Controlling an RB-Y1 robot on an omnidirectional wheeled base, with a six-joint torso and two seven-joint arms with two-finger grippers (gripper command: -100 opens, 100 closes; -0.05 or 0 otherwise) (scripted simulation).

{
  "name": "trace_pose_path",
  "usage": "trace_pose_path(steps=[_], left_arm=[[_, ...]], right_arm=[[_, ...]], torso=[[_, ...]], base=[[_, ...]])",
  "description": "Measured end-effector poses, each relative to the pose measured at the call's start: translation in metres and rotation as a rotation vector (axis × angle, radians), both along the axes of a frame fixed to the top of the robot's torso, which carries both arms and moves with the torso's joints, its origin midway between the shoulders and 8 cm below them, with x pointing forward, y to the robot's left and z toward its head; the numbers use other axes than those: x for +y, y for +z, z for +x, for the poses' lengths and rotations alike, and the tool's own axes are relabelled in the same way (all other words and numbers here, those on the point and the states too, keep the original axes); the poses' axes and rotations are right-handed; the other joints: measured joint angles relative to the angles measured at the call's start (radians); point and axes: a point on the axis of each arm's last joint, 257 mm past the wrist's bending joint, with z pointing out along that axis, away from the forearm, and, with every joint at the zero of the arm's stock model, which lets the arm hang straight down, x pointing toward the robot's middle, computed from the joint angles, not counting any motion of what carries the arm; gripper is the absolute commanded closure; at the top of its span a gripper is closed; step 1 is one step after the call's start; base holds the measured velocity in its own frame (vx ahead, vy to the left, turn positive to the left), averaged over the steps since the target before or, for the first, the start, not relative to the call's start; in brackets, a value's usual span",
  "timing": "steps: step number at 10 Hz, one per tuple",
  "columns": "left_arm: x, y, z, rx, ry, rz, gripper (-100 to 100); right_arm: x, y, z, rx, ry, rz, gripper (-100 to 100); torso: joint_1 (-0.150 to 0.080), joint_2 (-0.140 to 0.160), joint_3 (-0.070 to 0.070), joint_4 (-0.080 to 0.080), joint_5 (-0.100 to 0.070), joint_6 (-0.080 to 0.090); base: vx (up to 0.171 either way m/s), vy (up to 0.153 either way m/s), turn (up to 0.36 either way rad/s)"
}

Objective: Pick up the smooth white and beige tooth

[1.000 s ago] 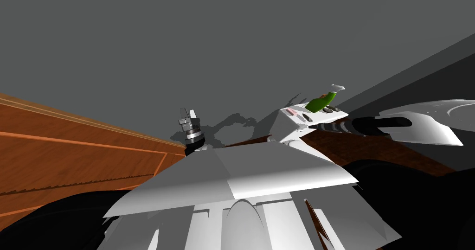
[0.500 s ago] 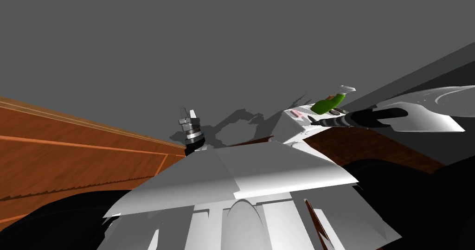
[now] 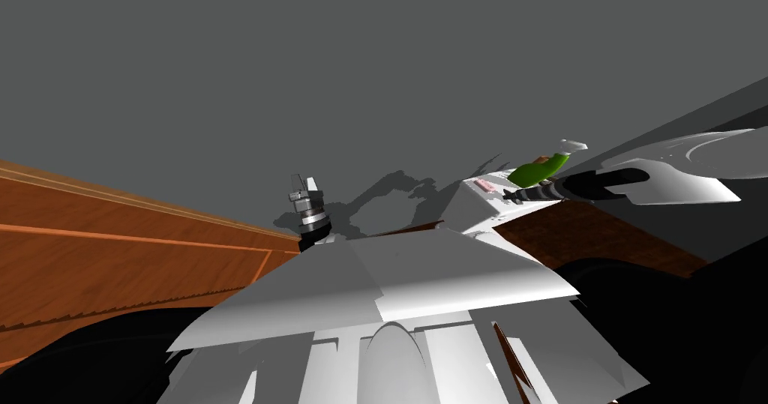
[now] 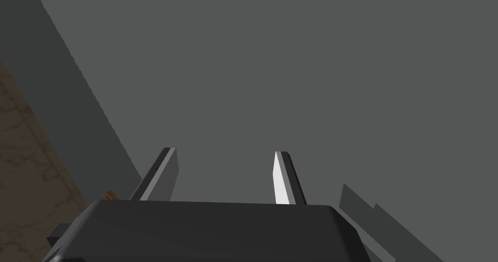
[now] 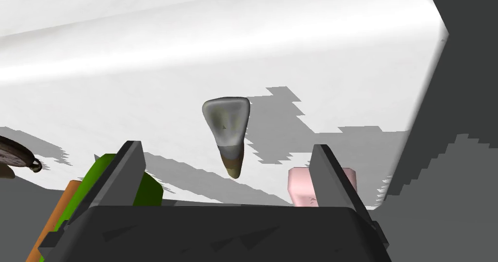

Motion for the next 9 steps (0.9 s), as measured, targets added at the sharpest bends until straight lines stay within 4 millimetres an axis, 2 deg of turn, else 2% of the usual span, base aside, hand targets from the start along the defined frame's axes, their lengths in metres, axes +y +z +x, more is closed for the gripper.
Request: trace_pose_path(steps=[4,5,9], left_arm=[[0.000,0.000,0.000,0.000,0.000,0.000,0],[0.000,0.000,0.000,0.000,0.000,0.000,0],[0.000,0.000,0.000,0.000,0.000,0.000,0]], right_arm=[[-0.007,-0.017,-0.026,0.000,-0.034,0.001,-100],[-0.007,-0.018,-0.027,0.000,-0.035,0.000,100],[-0.007,-0.017,-0.026,0.001,-0.033,-0.001,100]], torso=[[-0.003,-0.001,-0.001,0.000,-0.001,0.000],[-0.002,0.000,0.000,0.000,0.000,0.000],[-0.001,0.001,0.000,0.000,-0.001,0.000]], base=[[0.025,-0.021,0.079],[0.000,0.000,0.000],[0.000,0.000,0.000]])
